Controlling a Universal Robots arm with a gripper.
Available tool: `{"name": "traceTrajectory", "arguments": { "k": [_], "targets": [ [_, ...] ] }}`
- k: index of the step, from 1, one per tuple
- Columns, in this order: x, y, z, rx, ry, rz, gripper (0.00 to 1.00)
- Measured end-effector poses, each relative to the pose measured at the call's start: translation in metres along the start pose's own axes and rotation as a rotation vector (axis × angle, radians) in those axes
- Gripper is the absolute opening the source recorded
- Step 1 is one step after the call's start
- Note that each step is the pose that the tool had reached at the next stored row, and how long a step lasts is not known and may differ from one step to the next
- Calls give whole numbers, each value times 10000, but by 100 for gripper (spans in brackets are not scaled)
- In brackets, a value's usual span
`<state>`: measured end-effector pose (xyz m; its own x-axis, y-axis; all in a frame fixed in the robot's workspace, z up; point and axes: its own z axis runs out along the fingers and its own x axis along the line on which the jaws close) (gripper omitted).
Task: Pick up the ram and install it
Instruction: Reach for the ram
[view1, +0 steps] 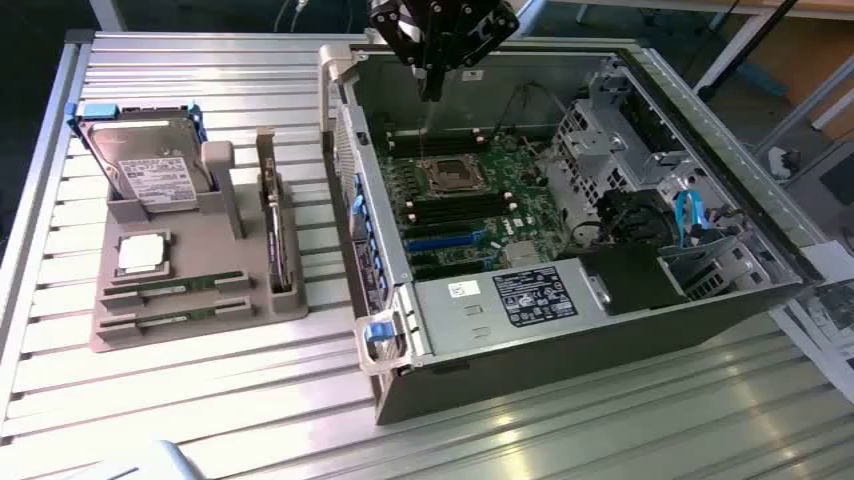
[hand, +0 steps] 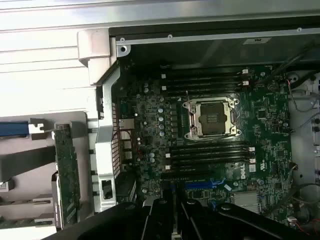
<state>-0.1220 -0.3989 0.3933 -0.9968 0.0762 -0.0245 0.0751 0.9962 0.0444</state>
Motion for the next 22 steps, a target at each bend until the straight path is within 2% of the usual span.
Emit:
{"name": "traceTrajectory", "arguments": {
  "k": [3,4,8,10,20,22],
  "targets": [
    [16,-1,0,0,0,1,16],
    [65,-5,0,0,0,-2,16],
    [306,-23,-2,0,0,1,16],
    [465,-35,-3,0,0,1,16],
    [963,-74,-6,0,0,-2,16],
    [1130,-86,-7,2,1,-1,16]
  ]
}}
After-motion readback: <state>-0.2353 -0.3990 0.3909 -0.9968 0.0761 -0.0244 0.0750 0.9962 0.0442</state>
